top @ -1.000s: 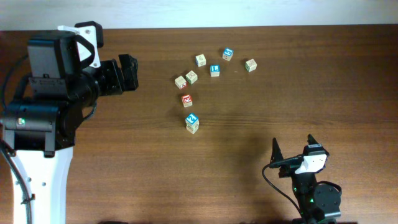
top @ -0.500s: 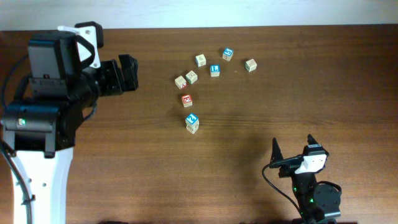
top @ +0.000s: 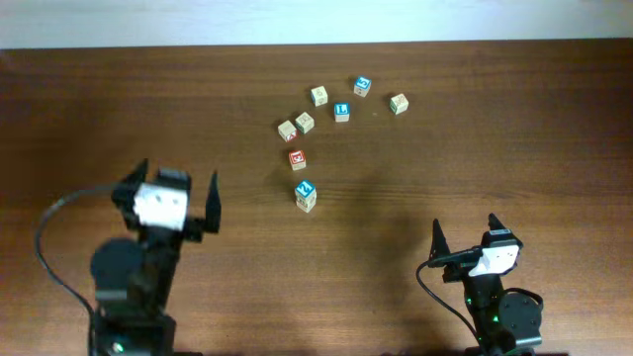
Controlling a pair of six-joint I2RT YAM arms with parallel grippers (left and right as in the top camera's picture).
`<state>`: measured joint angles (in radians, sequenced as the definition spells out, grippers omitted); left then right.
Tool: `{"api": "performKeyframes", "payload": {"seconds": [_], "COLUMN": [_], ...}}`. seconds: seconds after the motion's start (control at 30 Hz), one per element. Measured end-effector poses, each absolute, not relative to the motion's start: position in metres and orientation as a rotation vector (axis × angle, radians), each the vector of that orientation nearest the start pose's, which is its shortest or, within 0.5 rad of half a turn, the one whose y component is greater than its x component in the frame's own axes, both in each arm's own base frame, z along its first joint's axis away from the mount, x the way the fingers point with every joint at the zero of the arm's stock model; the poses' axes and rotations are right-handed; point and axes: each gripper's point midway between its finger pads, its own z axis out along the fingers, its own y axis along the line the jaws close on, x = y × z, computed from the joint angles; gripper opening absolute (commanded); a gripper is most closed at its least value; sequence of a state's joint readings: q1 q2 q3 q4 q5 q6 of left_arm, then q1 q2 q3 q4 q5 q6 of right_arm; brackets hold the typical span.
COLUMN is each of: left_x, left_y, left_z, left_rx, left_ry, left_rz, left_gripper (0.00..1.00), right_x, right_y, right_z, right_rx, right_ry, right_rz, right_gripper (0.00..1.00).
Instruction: Rotate 3 blocks
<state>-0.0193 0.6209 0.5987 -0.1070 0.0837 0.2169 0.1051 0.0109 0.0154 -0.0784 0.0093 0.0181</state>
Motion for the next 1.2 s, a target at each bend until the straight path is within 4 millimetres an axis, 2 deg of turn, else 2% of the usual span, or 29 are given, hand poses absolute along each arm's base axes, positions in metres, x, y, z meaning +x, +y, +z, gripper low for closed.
{"api": "performKeyframes", "payload": {"seconds": [0.03, 0.23, 0.33, 0.47, 0.63, 0.93, 1.07, 1.2], "left_x": [0.287, 0.265, 0.257, 0.248, 0.246, 0.246, 0.246, 0.246], "left_y": [-0.018, -0.002, 0.006, 0.009, 0.008, 0.009, -0.013, -0.017], "left_z": [0.275, 0.221, 0.207, 0.202, 0.161, 0.16, 0.158, 0.157], "left_rx": [0.287, 0.288, 0.281, 0.297, 0.345, 0.342, 0.414, 0.427], "left_ry": [1.644, 1.579, 1.556, 1.49, 1.61, 1.615, 1.606, 1.606], "left_rz": [0.105, 0.203, 0.251, 0.309, 0.318, 0.32, 0.251, 0.238], "left_gripper": [0.99, 0.99, 0.99, 0.99, 0.99, 0.99, 0.99, 0.99], "right_x": [0.245, 0.245, 0.245, 0.245, 0.245, 0.245, 0.245, 0.245], "right_y": [0.024, 0.024, 0.024, 0.024, 0.024, 0.024, 0.024, 0.024], "right_z": [0.159, 0.159, 0.159, 0.159, 0.159, 0.159, 0.159, 0.159], "right_rx": [-0.064, -0.065, -0.065, -0.065, -0.065, -0.065, -0.065, -0.065], "right_ry": [1.644, 1.644, 1.644, 1.643, 1.643, 1.643, 1.643, 1.643], "right_rz": [0.086, 0.086, 0.086, 0.086, 0.087, 0.086, 0.086, 0.086], "right_gripper": [0.98, 0.98, 0.98, 0.98, 0.98, 0.98, 0.98, 0.98]}}
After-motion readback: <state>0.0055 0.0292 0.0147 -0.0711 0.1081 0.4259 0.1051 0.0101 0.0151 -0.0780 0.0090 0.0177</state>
